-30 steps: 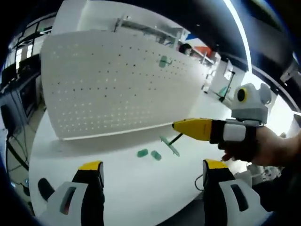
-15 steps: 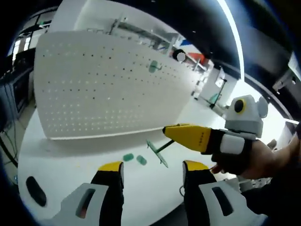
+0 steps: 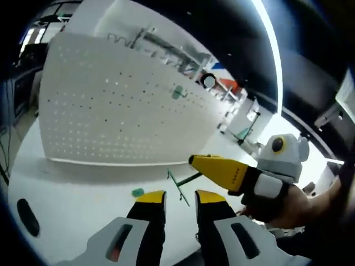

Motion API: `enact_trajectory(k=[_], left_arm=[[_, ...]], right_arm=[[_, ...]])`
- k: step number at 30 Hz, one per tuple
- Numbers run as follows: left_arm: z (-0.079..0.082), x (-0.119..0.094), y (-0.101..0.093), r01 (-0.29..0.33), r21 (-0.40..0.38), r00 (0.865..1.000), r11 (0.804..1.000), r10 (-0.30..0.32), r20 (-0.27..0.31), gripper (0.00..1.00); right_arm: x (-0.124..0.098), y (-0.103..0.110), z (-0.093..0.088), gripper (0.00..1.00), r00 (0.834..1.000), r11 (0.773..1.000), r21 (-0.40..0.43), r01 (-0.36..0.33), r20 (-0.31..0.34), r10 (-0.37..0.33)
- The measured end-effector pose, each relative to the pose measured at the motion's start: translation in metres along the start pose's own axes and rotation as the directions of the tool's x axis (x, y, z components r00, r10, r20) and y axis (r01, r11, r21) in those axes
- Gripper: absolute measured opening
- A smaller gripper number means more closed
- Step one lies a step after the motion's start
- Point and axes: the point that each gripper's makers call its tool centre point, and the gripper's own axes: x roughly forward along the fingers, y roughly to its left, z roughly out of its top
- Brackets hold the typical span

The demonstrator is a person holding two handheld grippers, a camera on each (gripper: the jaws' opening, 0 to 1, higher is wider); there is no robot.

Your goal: Insert the hook assembly into the mounting plate slot until the hook locks in place.

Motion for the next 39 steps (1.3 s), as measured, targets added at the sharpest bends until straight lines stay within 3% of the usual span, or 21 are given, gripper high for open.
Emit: enact_trajectory(k=[5, 20, 27, 30, 34, 39], left_arm=[[0.003, -0.002, -0.004, 0.032, -0.027, 0.999, 0.999, -0.031, 0.020, 0.11], [0.005, -0.004, -0.008, 0.073, -0.073, 0.996, 0.995, -0.069, 0.048, 0.06], [0.005, -0.005, -0.006, 0.054, -0.032, 0.997, 0.998, -0.052, 0.052, 0.04], [0.009, -0.007, 0.000, 0.025, -0.034, 0.997, 0.999, -0.022, 0.077, 0.03], [0.008, -0.007, -0.002, 0.027, -0.032, 0.998, 0.999, -0.025, 0.065, 0.01], [0.011, -0.007, -0.002, -0.006, 0.013, 0.997, 1.000, 0.005, 0.080, 0.01]], right_arm=[[0.000, 0.002, 0.002, 0.00, 1.000, 1.000, -0.014, -0.005, 0.004, 0.005], [0.000, 0.015, 0.002, 0.00, 1.000, 0.992, -0.122, -0.020, -0.008, 0.019], [-0.002, 0.019, -0.001, 0.01, 0.999, 0.984, -0.173, -0.031, -0.014, 0.029], [-0.002, 0.017, -0.003, 0.01, 0.999, 0.989, -0.142, -0.033, -0.014, 0.032], [-0.002, 0.018, -0.004, 0.02, 0.999, 0.991, -0.131, -0.036, -0.022, 0.034], [-0.004, 0.017, 0.001, 0.12, 1.000, 0.997, -0.079, -0.023, -0.013, 0.022]])
